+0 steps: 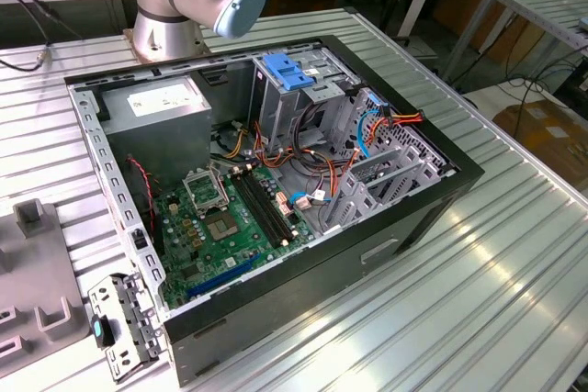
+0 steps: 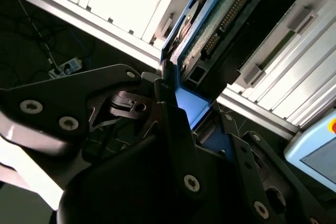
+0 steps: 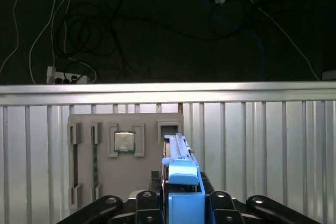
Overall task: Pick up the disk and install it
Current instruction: 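Pick up the disk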
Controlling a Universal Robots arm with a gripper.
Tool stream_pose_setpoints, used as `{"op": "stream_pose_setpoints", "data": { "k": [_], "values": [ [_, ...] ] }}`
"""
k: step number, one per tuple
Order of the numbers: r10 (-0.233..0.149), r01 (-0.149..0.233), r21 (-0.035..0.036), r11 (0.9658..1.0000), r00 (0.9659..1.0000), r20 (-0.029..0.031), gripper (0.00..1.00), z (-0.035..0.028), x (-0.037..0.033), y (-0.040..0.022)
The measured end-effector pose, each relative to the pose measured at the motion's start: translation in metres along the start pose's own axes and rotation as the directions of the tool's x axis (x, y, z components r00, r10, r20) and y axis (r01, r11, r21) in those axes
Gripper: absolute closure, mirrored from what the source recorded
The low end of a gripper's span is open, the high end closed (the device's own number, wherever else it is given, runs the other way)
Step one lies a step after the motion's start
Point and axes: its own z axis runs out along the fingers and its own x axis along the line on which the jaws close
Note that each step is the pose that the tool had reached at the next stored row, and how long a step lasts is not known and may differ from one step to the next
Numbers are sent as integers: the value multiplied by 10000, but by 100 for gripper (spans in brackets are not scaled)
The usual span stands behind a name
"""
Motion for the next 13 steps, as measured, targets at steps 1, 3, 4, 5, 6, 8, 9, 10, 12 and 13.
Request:
{"op": "stream_pose_setpoints", "data": {
  "k": [1,3,4,5,6,8,9,10,12,13],
  "values": [
    [0,0,1,10000,10000,1,63,-21,0,0],
    [0,0,0,10000,10000,2,63,-59,-1,1],
    [0,0,1,10000,10000,2,63,-72,-1,1],
    [0,0,-1,10000,10000,1,63,-84,-2,2],
    [0,0,1,10000,10000,2,63,-96,-2,2],
    [0,0,0,10000,10000,5,63,-134,-3,3],
    [0,0,0,10000,10000,7,63,-155,-3,3],
    [0,0,1,10000,10000,7,63,-175,-4,3],
    [-1,1,0,10000,10000,8,63,-203,-5,4],
    [-1,1,-1,10000,10000,8,63,-220,-5,4]
  ]
}}
